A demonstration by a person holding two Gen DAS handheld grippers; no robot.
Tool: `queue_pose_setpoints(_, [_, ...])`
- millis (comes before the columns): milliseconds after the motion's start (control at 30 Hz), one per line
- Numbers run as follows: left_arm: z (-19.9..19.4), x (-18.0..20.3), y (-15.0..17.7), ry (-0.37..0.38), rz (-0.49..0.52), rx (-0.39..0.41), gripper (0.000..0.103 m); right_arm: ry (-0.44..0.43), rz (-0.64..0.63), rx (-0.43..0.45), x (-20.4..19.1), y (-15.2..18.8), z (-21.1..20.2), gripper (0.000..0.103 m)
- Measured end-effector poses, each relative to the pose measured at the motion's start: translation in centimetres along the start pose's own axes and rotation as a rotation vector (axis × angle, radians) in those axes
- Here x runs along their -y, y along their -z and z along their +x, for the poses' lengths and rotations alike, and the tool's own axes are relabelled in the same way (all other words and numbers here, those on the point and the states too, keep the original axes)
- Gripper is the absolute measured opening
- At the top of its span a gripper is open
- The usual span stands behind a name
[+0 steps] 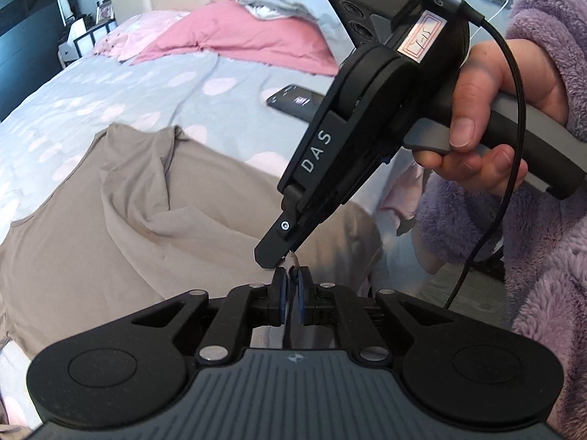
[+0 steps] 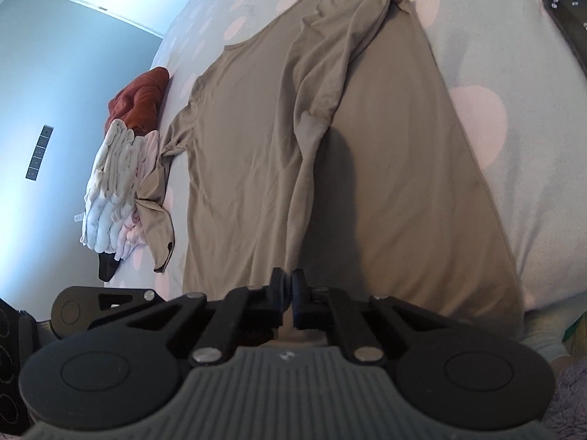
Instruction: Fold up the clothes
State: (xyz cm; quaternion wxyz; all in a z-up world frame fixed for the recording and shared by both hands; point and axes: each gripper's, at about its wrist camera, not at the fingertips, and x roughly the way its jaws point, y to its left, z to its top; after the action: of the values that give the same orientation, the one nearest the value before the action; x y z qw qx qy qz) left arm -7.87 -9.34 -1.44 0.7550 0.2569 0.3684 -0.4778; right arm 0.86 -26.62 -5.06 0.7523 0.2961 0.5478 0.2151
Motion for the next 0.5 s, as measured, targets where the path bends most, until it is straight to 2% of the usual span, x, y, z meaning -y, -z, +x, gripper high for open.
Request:
queue_pose_setpoints(67, [-0.8, -0.8, -0.4, 0.055, -0.027, 0.012, 0.016, -0.003, -0.004, 0.01, 0.1, 0.2, -0.9, 0.003])
queue_pose_setpoints(133, [-1.5, -2.1, -1.1, 0.11, -0.065, 0.022, 0.02, 0.01, -0.018, 0.01, 0.2, 0.5, -1.7, 0.003])
queue_pose_setpoints(200, [-1.8, -3.8, -2.3, 0.113, -0.073, 0.018, 0.02, 0.039, -0.033, -0.003, 0.4, 0.7, -2.2, 0.003])
queue_pose_setpoints(333, [-0.6, -7.2, -5.8, 0.028, -0.03, -0.041, 0.022, 0.076, -0.058, -0.046, 0.8, 1.2, -2.7, 0.003])
queue_pose_setpoints(500, [3.3, -11.6, -10.8, -0.041, -0.015, -0.048, 0.026, 0.08, -0.091, -0.126, 1.0, 2.5, -2.1, 0.002])
